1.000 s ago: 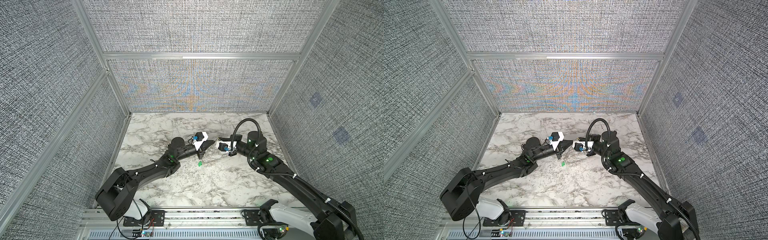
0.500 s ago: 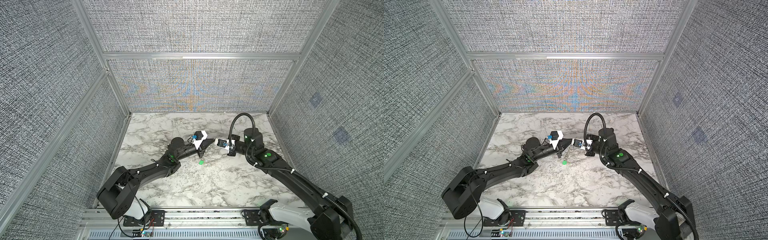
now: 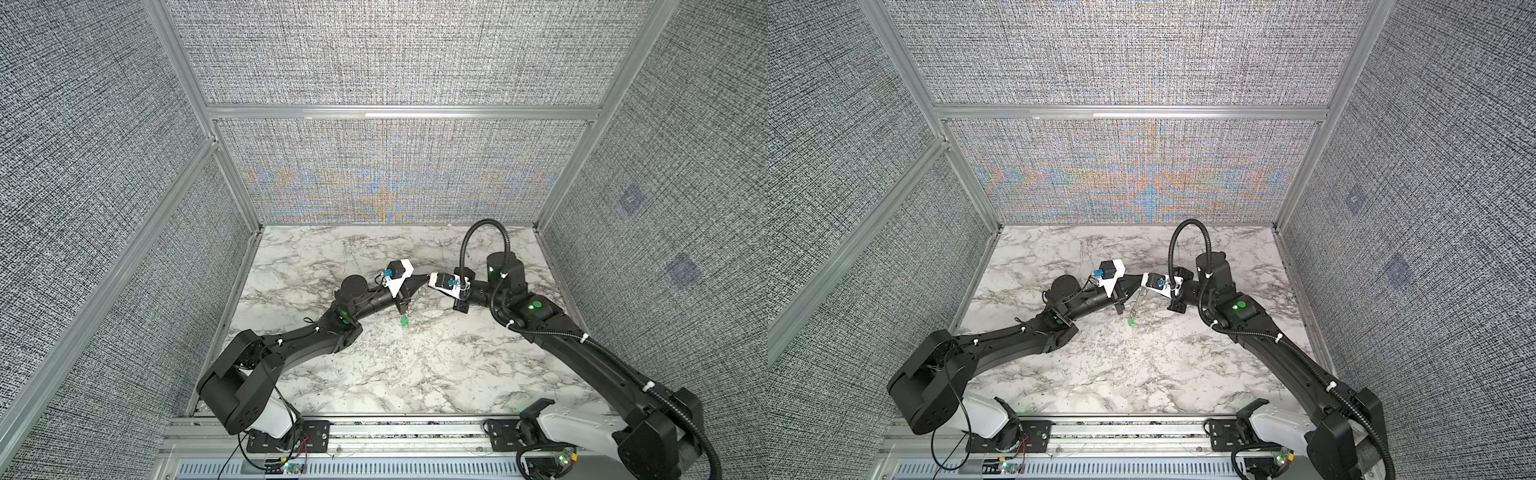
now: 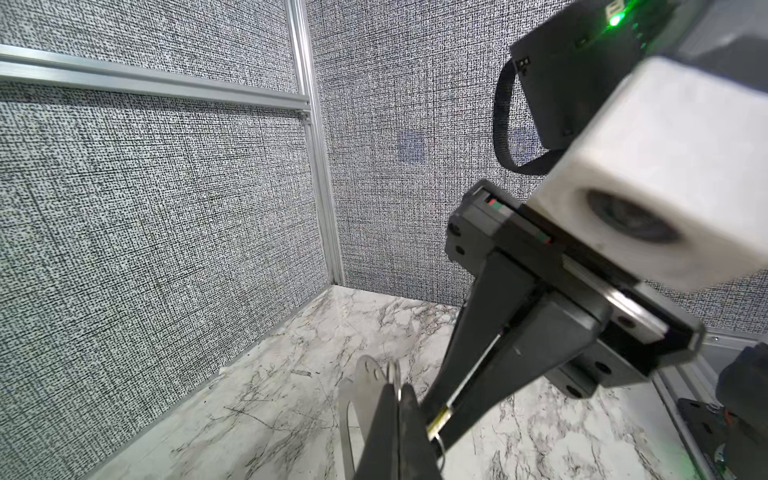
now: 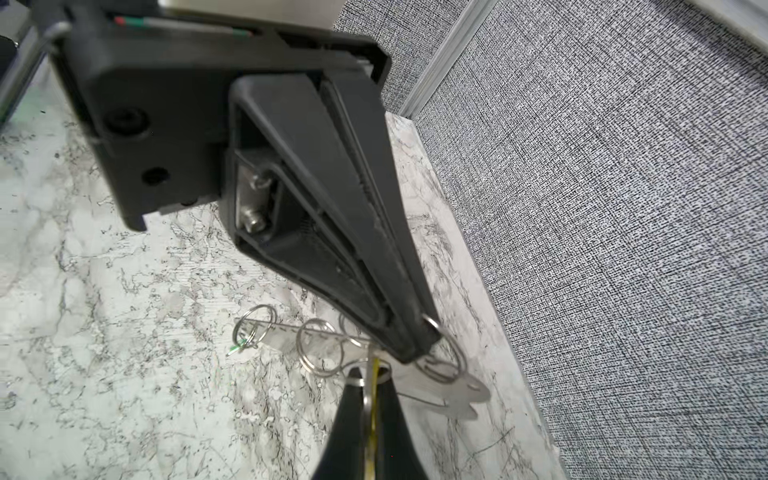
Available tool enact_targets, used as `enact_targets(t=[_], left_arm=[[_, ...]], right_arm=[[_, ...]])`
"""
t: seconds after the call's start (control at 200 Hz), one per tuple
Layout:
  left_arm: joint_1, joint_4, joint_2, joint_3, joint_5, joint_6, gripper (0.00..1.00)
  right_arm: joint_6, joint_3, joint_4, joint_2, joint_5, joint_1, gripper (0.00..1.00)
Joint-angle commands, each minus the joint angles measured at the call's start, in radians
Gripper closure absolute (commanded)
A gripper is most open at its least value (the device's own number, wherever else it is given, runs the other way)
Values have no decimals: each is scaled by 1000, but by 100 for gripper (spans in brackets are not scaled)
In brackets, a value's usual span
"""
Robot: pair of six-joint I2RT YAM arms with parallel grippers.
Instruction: Remove the keys from the keyring
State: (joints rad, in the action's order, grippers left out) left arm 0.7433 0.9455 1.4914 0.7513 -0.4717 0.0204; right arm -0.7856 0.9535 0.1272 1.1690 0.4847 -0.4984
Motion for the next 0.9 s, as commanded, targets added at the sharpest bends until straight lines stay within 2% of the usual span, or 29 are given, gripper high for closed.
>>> enact_targets(t=[0.0,0.155,0.32,0.575,0.735,0.89], left_arm=[[-2,-28,-24,1,51,-38,100],[-21,-86,-45,-18,90,-50,100],[-31,-165,-44,-33,114,-59,100],[-65,-292,-38,-60,226,-69,100],[-71,-349,19,-44,266,-50,100],[-73,-355,55,-40,327,-34,100]], right_arm=[[47,-20,4,-14,-40,4,100],[123,-93,-13,-24,-94,52,100],[141,-139,21,23,-136,124,100],[150,-187,5,162,-223,217,100],[157,-185,-18,260,-250,233,100],[186,-157,-41,365,-373,245,100]])
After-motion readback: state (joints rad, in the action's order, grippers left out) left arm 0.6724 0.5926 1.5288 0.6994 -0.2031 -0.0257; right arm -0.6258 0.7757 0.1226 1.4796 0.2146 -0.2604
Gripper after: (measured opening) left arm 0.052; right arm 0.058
